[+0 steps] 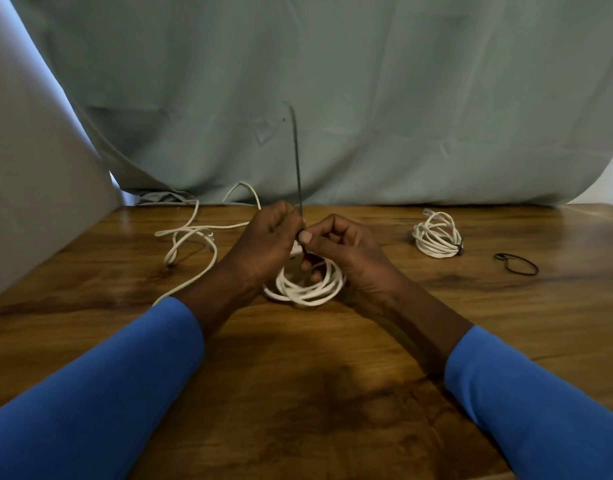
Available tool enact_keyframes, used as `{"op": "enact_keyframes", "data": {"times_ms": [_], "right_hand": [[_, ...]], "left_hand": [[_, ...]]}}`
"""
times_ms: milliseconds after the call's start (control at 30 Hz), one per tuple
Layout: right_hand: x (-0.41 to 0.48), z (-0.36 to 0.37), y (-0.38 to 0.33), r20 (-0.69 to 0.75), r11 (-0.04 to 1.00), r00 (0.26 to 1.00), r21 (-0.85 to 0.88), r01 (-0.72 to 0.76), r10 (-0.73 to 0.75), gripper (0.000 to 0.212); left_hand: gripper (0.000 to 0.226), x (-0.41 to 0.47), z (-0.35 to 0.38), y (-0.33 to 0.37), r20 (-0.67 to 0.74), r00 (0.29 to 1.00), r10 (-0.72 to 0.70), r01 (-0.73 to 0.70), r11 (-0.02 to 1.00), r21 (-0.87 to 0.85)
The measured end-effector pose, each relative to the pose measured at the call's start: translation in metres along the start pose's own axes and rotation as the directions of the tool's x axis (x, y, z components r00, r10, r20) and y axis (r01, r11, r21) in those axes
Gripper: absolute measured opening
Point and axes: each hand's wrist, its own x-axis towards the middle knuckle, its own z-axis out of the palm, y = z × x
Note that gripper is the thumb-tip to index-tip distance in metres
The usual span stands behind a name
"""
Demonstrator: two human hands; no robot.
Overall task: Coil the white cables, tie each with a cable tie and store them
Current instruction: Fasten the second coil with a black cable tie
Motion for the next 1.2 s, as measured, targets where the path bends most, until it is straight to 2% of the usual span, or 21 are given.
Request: {"op": "enact_keyframes", "data": {"times_ms": [167, 300, 400, 500, 600, 700, 833, 900, 1000, 1100, 1200], "right_hand": [[-0.002, -0.009, -0.011, 0.024, 0.974, 0.993, -0.192, 0.122, -0.12, 0.012], [-0.002, -0.014, -0.01, 0.041, 0.921, 0.981, -0.339, 0.192, -0.19, 0.013], [-0.002, -0.01, -0.005, -0.012, 0.926, 0.975, -0.315, 0.207, -0.222, 0.016], [-0.001, -0.005, -0.001, -0.059, 0.949, 0.972, -0.235, 0.21, -0.229, 0.016], [0.002, -0.006, -0.001, -0.029, 0.953, 0.972, -0.202, 0.225, -0.235, 0.013], [0.003, -0.008, -0.002, 0.021, 0.929, 0.967, -0.271, 0.251, -0.255, 0.015], [-0.003, -0.01, -0.002, 0.132, 0.882, 0.961, -0.381, 0.277, -0.245, 0.029], [-0.003, -0.008, 0.001, 0.155, 0.859, 0.958, -0.425, 0.285, -0.241, 0.028], [0.002, -0.002, 0.01, 0.041, 0.838, 0.961, -0.48, 0.258, -0.273, 0.012], [0.004, 0.003, 0.022, -0.076, 0.801, 0.939, -0.548, 0.241, -0.334, 0.019], [0.006, 0.003, 0.027, -0.129, 0.733, 0.904, -0.636, 0.241, -0.409, 0.026]], "left_hand": [[0.027, 0.001, 0.009, 0.006, -0.054, 0.984, -0.17, 0.16, 0.975, -0.156], [0.028, 0.0, 0.007, 0.005, 0.01, 0.984, -0.179, 0.179, 0.974, -0.138], [0.025, 0.002, 0.002, 0.006, -0.008, 0.988, -0.153, 0.151, 0.982, -0.113], [0.018, 0.005, -0.004, 0.01, -0.054, 0.983, -0.173, 0.156, 0.96, -0.234], [0.038, 0.008, -0.007, 0.014, -0.052, 0.97, -0.238, 0.205, 0.911, -0.359], [0.045, 0.01, -0.007, 0.015, -0.05, 0.946, -0.32, 0.261, 0.845, -0.467], [0.029, 0.012, -0.011, 0.009, 0.051, 0.927, -0.371, 0.344, 0.788, -0.511], [0.029, 0.014, -0.014, 0.006, 0.062, 0.923, -0.38, 0.355, 0.777, -0.52], [0.03, 0.014, -0.009, 0.001, 0.035, 0.911, -0.411, 0.342, 0.705, -0.621], [0.033, 0.014, 0.0, -0.005, -0.08, 0.902, -0.425, 0.254, 0.67, -0.697], [0.029, 0.013, 0.007, -0.004, -0.207, 0.878, -0.432, 0.153, 0.663, -0.733]]}}
